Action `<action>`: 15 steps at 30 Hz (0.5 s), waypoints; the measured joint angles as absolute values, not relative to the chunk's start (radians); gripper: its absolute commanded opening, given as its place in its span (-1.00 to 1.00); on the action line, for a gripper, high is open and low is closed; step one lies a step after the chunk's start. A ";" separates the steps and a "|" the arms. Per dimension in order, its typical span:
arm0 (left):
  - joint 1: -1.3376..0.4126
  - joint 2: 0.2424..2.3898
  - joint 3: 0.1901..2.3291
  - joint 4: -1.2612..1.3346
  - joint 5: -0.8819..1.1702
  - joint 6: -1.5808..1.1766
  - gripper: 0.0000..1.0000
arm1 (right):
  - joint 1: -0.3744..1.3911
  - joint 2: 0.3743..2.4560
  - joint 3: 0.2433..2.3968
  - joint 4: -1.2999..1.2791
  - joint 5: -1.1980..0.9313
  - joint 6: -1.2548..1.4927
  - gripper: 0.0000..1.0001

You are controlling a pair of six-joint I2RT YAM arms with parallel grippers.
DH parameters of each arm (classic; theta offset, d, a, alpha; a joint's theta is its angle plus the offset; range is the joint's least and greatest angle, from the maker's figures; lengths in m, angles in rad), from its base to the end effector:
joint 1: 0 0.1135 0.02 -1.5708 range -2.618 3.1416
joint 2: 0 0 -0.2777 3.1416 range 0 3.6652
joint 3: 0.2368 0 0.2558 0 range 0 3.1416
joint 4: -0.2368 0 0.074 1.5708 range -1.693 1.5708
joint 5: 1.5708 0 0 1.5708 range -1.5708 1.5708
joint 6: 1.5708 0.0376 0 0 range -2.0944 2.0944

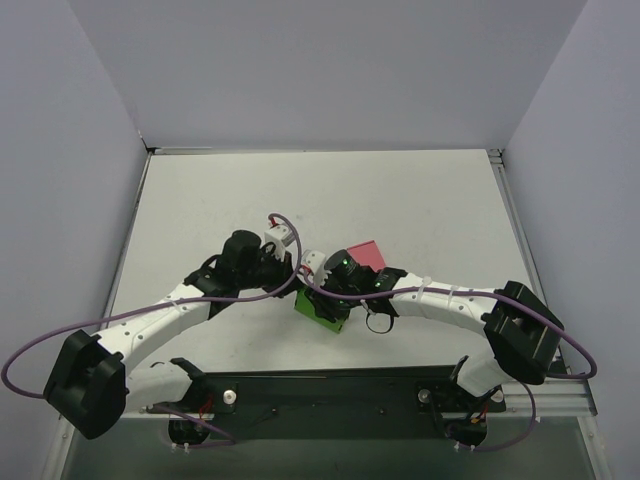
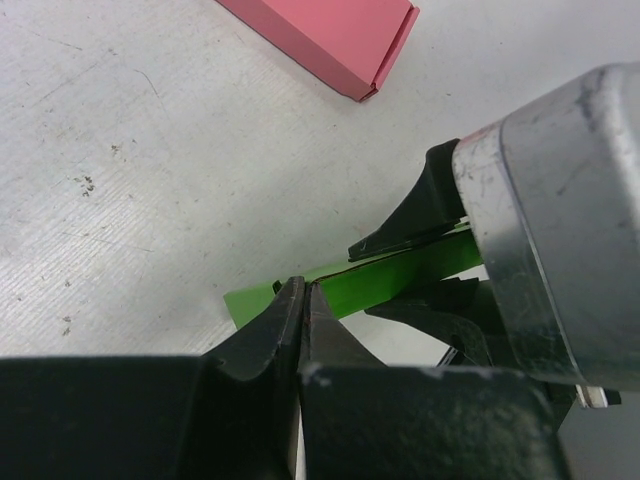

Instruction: Fold the paper box

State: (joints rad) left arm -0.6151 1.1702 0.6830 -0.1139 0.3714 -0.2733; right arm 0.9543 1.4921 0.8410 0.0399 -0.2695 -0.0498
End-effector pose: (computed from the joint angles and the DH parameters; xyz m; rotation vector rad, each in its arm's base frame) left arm 0.1959 -0.1551 0.2442 0.6046 2.1886 -0.8948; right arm 0.1784 0.2690 0.2241 -1.2310 1.9101 0.7919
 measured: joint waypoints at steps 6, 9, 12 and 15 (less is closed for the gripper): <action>-0.651 1.183 0.685 -0.113 0.317 -0.264 -1.00 | 0.957 1.492 0.838 0.024 -0.253 -0.049 -0.51; -0.686 1.189 0.690 -0.115 0.259 -0.252 -1.00 | 0.957 1.492 0.835 0.019 -0.239 -0.044 -0.45; -0.722 1.189 0.691 -0.121 0.192 -0.249 -1.00 | 0.961 1.492 0.826 0.024 -0.226 -0.041 -0.41; -0.748 1.188 0.691 -0.128 0.134 -0.250 -1.00 | 0.967 1.492 0.819 0.035 -0.215 -0.038 -0.35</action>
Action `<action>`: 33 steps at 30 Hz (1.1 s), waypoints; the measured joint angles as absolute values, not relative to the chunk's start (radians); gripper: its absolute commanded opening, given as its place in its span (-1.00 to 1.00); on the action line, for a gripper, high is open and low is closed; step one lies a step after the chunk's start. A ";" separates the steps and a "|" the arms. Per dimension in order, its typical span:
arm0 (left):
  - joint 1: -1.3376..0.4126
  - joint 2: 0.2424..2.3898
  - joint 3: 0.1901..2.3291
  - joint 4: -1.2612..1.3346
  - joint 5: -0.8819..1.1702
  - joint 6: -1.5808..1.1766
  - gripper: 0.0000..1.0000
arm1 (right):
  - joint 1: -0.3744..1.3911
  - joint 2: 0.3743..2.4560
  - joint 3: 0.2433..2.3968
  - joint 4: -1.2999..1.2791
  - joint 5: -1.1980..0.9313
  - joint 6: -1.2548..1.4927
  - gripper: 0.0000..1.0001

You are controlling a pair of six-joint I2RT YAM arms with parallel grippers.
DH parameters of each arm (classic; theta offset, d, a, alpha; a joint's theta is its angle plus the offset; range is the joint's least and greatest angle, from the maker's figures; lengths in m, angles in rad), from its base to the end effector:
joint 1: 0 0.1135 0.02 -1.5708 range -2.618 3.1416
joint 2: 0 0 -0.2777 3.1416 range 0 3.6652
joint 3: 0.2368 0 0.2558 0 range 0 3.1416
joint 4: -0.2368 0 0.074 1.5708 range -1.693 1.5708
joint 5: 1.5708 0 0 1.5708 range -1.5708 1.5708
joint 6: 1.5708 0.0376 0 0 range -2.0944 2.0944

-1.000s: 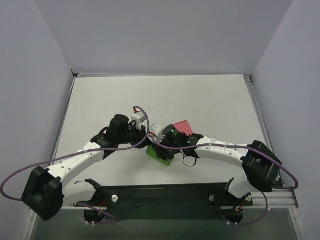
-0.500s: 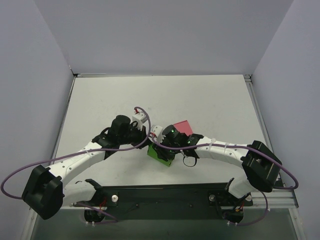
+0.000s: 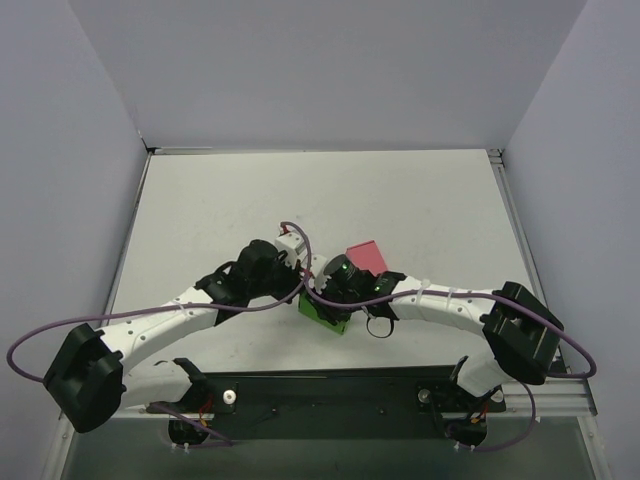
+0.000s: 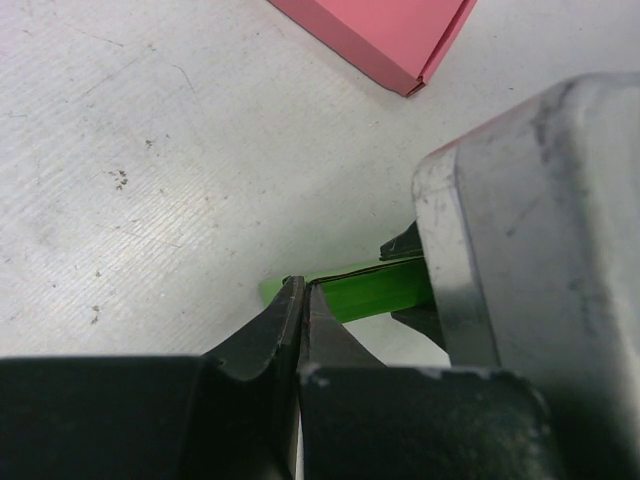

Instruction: Fold the paper box

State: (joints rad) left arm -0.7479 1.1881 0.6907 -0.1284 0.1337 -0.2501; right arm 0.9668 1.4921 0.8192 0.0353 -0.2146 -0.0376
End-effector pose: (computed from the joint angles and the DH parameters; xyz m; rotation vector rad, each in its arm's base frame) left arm 0.1825 -0.1762 0.2400 0.6370 2.1897 -0.6915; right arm 0.1746 0.2671 0.2164 -1.2124 1.9495 0.7381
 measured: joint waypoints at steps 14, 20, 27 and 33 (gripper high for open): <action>-0.857 1.140 0.641 -0.131 -0.072 -0.251 -1.00 | 0.977 1.472 0.775 0.101 -0.168 0.001 0.21; -0.878 1.139 0.640 -0.134 -0.083 -0.238 -1.00 | 0.978 1.425 0.759 0.102 -0.149 0.017 0.24; -0.896 1.116 0.639 -0.132 -0.096 -0.221 -1.00 | 0.978 1.376 0.752 0.088 -0.127 0.034 0.29; -0.906 1.107 0.636 -0.128 -0.100 -0.212 -1.00 | 0.978 1.338 0.742 0.059 -0.115 0.051 0.35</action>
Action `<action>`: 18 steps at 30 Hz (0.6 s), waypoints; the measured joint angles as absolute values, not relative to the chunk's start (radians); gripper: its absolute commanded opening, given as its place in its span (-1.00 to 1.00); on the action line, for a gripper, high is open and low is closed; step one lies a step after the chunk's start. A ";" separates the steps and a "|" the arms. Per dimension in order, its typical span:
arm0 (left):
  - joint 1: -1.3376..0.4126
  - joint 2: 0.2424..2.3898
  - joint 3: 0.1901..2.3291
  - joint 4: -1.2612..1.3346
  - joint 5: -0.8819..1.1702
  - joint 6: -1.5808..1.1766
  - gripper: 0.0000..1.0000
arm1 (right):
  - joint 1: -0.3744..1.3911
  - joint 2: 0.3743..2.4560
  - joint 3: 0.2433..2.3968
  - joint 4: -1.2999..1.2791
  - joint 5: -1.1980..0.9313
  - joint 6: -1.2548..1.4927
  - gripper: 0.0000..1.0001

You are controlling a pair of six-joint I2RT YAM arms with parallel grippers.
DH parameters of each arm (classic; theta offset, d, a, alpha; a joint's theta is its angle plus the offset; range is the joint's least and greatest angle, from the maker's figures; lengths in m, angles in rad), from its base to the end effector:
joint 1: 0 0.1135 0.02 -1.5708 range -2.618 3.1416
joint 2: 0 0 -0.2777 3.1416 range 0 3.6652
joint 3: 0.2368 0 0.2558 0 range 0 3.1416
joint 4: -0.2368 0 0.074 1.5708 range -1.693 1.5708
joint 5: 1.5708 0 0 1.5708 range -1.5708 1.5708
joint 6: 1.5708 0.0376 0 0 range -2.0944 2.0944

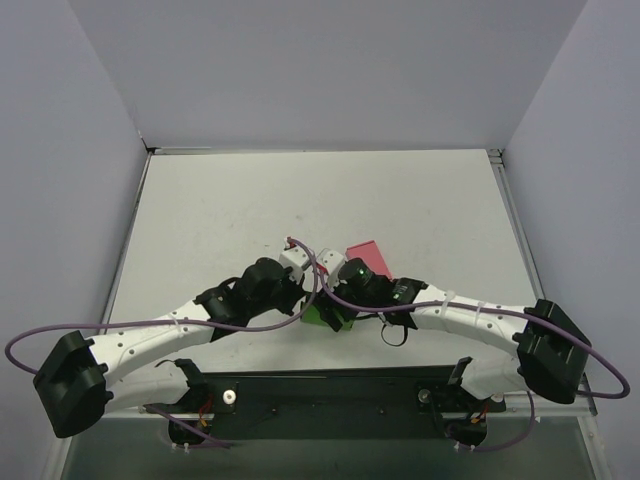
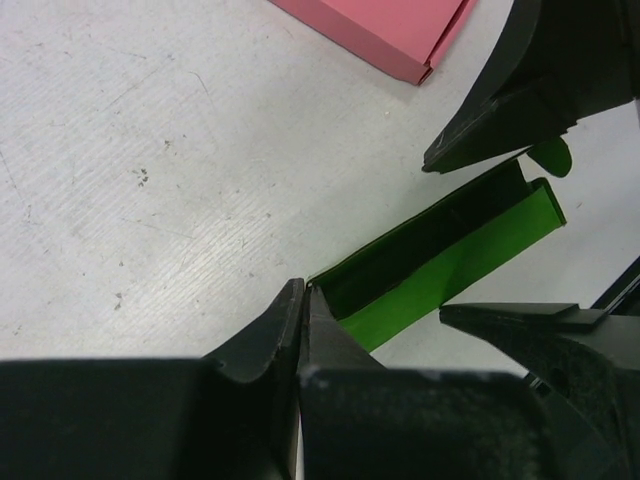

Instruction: Fold the paper box

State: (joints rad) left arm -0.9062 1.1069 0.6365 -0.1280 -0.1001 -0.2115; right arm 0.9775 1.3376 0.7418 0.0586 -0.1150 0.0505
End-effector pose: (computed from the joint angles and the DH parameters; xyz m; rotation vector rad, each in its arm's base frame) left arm 0.1489 -0.1840 0.2399 0.6986 2.1018 -0.5264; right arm 0.1591 0.2437 0.2368 -1.0435 1.9275 0.7219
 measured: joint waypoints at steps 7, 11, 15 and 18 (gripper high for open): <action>-0.915 1.105 0.628 -0.146 -0.109 -0.201 -1.00 | 0.977 1.224 0.737 0.022 -0.064 0.118 0.39; -0.917 1.105 0.628 -0.147 -0.112 -0.201 -1.00 | 0.977 1.142 0.736 -0.014 -0.039 0.161 0.40; -0.919 1.105 0.628 -0.147 -0.116 -0.200 -1.00 | 0.981 1.084 0.706 -0.028 -0.037 0.160 0.41; -0.922 1.105 0.628 -0.147 -0.119 -0.199 -1.00 | 1.019 1.054 0.662 -0.041 -0.021 0.133 0.50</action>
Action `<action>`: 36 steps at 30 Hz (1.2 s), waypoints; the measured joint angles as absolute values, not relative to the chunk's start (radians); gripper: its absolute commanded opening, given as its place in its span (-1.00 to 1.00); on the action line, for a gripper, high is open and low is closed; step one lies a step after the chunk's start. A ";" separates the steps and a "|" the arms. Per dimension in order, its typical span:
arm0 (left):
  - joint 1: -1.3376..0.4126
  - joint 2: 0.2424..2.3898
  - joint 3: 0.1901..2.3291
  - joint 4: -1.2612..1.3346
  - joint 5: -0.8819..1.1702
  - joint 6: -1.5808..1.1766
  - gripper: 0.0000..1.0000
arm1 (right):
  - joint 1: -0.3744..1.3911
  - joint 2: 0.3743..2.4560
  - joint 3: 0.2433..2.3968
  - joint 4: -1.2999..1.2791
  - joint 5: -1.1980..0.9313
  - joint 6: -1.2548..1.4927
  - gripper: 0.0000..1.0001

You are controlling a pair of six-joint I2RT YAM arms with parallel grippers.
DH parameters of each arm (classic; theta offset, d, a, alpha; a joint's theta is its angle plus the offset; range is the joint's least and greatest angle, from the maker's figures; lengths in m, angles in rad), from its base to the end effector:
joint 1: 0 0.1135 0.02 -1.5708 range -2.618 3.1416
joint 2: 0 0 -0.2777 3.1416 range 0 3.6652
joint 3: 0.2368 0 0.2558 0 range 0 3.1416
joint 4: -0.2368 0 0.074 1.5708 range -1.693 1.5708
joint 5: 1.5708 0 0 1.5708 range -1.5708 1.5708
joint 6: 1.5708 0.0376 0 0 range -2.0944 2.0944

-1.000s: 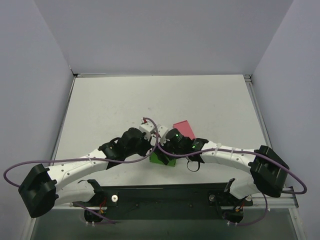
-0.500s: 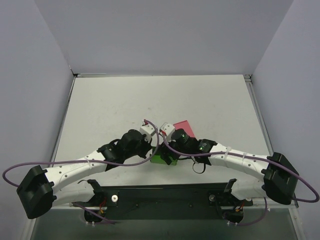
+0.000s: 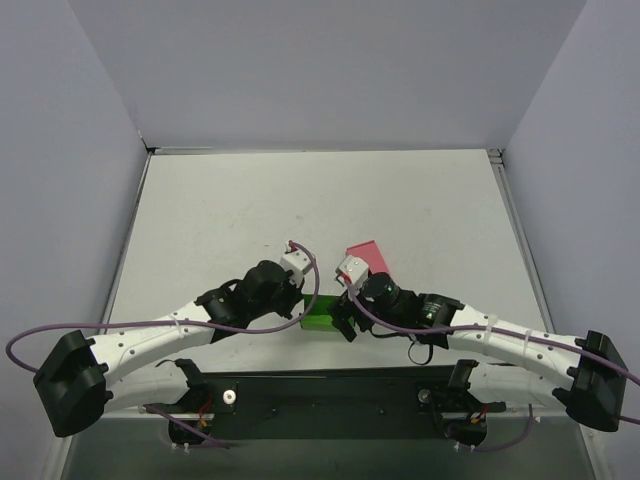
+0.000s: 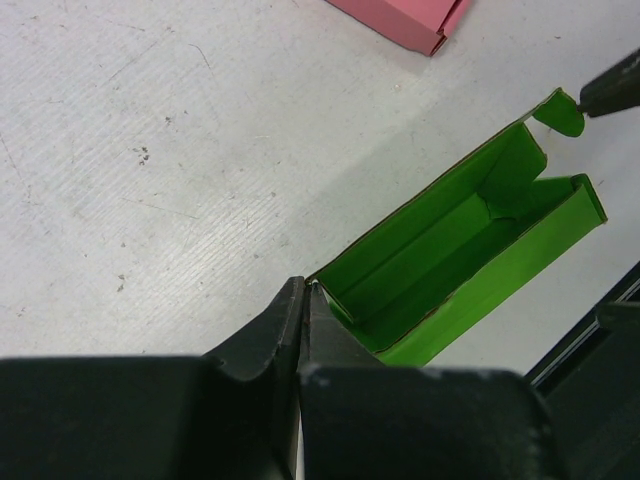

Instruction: Fold the paper box

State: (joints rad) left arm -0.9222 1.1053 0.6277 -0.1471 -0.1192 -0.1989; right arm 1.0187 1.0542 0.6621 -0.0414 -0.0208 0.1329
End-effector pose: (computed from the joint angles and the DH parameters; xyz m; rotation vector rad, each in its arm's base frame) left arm 0.1450 -0.1838 0.2355 0.7267 2.1137 -0.4950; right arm 0.1235 0.2021 0.2685 -0.9066 1.8790 0.7442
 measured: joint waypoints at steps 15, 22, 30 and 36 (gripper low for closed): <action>-0.936 1.105 0.624 -0.147 -0.120 -0.189 -1.00 | 1.055 1.189 0.733 -0.065 -0.034 -0.089 0.74; -0.937 1.105 0.623 -0.147 -0.120 -0.181 -1.00 | 1.048 1.197 0.737 -0.065 -0.069 -0.167 0.75; -0.942 1.105 0.621 -0.147 -0.120 -0.179 -1.00 | 1.024 1.238 0.737 -0.031 -0.131 -0.230 0.76; -0.941 1.103 0.614 -0.155 -0.131 -0.180 -1.00 | 1.015 1.257 0.737 -0.034 -0.174 -0.242 0.75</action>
